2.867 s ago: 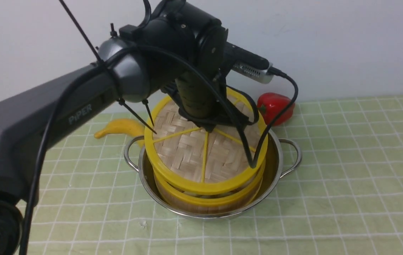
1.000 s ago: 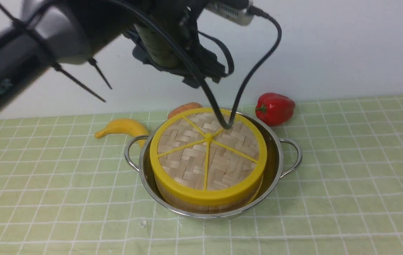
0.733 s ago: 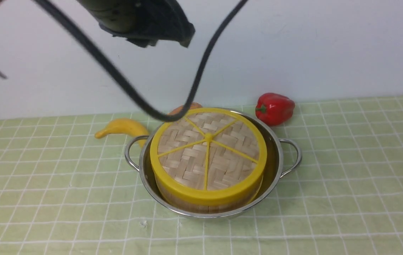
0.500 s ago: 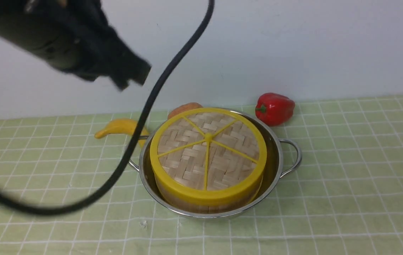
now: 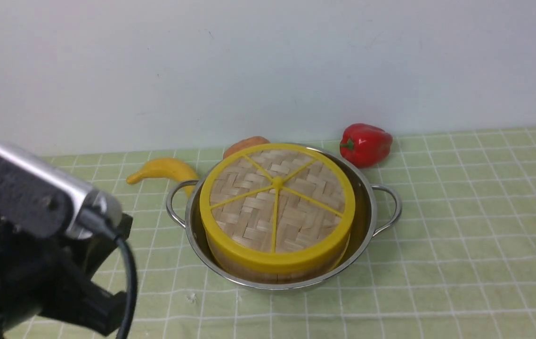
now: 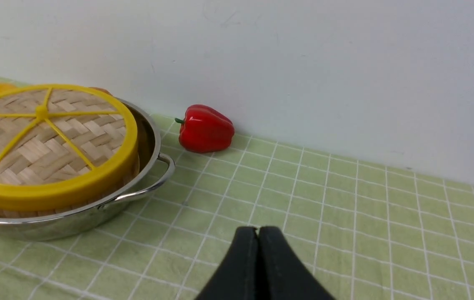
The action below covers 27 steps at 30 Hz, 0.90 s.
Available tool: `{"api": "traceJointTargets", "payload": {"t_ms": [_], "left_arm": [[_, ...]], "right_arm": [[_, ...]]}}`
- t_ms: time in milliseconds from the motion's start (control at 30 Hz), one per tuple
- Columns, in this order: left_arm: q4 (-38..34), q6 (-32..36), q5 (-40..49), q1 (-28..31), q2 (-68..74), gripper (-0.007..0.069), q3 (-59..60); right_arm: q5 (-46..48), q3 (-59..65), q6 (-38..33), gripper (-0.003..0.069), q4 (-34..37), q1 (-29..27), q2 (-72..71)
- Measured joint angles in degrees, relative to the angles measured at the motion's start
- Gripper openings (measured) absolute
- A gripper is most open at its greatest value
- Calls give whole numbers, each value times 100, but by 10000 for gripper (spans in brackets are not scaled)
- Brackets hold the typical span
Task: Place the steamer in the pot on the green tablecloth, and put the lid on the steamer.
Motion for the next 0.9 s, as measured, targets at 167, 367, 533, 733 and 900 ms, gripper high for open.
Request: {"api": "traceJointTargets", "payload": {"t_ms": [167,367,533,733,900], "left_arm": [[-40,-40,-81,0,-385,-8,260],[-40,-40,-119,0,-392,-1,283],[200,-17,-125,11,-418,12,290],[482,7,-193,1049,-1109,20,577],[540,-4,-491,2491,-2303,31,1481]], "right_arm": [[0,0,0,5,0,0,0],[0,0,64,20,0,0,0],[0,0,121,36,-14,0,0],[0,0,133,48,-16,0,0],[0,0,133,59,-16,0,0]]}}
